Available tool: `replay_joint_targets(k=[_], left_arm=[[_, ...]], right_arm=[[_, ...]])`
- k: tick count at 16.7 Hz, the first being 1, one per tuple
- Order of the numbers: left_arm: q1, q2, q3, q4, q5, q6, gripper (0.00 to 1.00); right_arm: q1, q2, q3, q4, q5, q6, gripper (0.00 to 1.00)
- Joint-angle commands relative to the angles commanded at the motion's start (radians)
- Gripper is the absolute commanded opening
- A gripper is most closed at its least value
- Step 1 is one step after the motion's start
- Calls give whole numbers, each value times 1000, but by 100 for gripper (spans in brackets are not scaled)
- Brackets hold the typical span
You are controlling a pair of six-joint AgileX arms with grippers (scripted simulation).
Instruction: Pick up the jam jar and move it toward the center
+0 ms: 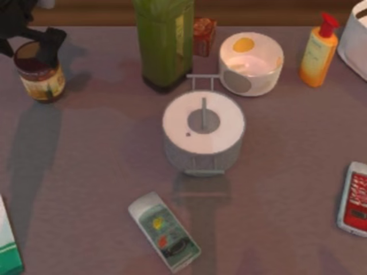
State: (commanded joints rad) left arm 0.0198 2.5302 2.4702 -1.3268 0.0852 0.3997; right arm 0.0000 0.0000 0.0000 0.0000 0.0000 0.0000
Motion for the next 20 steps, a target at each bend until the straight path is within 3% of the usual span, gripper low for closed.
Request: replay_joint_targets(k=[14, 20], left_arm=[[-7, 34, -131, 165, -1, -7, 100], [-7, 34, -131, 165, -1, -7, 55]], right_arm=[[0, 0, 0, 0, 0, 0, 100], [0, 0, 0, 0, 0, 0, 100]])
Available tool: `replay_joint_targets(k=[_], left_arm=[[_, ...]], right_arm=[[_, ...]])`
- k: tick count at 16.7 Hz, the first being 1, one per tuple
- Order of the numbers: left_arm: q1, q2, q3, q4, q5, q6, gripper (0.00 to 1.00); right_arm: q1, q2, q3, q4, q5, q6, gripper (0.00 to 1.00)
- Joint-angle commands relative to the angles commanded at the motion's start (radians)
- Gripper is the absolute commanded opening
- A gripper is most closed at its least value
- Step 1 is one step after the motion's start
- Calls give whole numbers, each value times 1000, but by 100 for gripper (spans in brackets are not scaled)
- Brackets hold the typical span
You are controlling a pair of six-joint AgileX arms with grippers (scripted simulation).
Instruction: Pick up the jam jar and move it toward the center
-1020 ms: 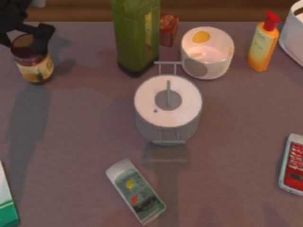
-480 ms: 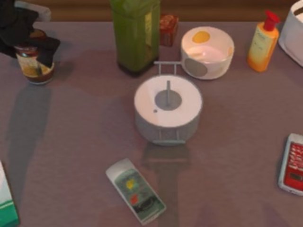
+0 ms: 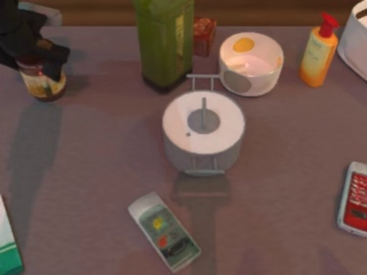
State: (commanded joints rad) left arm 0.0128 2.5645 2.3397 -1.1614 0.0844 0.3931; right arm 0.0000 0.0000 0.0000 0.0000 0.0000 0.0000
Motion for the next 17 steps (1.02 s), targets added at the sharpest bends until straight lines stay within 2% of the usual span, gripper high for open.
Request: replay_joint_targets(k=[7, 17], left_arm=[[0, 0, 0, 0, 0, 0, 2], [1, -4, -2, 0, 0, 1, 0]], right_arm=[[0, 0, 0, 0, 0, 0, 100], [0, 0, 0, 0, 0, 0, 100]])
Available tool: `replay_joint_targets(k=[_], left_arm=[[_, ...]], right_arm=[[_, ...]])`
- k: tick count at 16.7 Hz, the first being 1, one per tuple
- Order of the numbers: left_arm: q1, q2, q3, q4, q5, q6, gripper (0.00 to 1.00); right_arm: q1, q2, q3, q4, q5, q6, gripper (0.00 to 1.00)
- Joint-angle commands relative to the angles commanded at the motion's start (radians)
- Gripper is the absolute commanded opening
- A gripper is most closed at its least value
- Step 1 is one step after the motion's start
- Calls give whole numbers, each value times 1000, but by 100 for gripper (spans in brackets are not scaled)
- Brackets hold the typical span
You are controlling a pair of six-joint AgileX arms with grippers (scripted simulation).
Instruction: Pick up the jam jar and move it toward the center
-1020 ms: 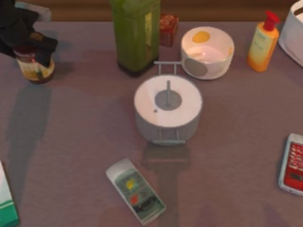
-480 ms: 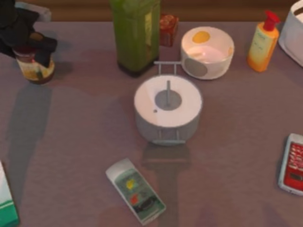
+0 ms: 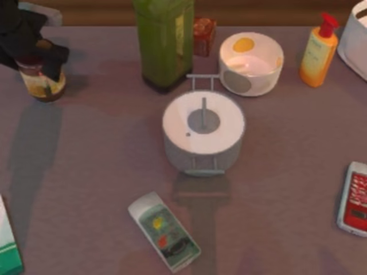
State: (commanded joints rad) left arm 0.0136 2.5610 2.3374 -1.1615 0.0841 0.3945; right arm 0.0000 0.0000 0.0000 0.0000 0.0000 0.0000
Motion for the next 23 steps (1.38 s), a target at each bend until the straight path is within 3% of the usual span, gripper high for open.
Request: replay_joint_targets(k=[12, 18, 23], left_arm=[[30, -489, -449, -37, -4, 7, 0], [25, -509, -470, -37, -5, 7, 0], [-56, -530, -547, 21, -36, -155, 0]], right_arm=[[0, 0, 0, 0, 0, 0, 100], [0, 0, 0, 0, 0, 0, 100], [0, 0, 0, 0, 0, 0, 100]])
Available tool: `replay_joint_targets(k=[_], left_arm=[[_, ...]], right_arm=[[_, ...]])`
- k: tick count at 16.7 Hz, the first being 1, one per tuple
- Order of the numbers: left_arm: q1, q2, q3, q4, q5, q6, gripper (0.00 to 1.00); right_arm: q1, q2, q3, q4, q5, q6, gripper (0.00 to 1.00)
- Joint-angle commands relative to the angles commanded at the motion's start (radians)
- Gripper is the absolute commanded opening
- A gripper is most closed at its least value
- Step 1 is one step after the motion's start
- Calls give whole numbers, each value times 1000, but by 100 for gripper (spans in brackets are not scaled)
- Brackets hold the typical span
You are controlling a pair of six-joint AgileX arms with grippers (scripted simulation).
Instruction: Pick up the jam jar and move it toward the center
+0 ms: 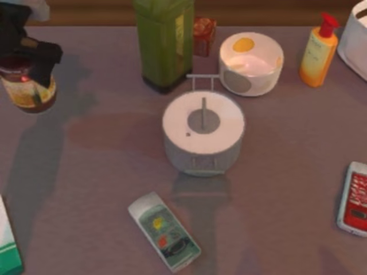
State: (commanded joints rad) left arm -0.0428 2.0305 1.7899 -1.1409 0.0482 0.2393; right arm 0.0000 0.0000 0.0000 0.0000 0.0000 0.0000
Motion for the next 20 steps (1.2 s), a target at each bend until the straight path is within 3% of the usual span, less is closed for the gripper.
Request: replay_joint_targets(k=[6, 9, 20], left_arm=[[-184, -50, -177, 127, -65, -383, 0], [-251, -72, -245, 176, -89, -509, 0], [-265, -35, -307, 273, -95, -536, 0]], right_arm=[[0, 0, 0, 0, 0, 0, 100], [0, 0, 0, 0, 0, 0, 100], [0, 0, 0, 0, 0, 0, 100]])
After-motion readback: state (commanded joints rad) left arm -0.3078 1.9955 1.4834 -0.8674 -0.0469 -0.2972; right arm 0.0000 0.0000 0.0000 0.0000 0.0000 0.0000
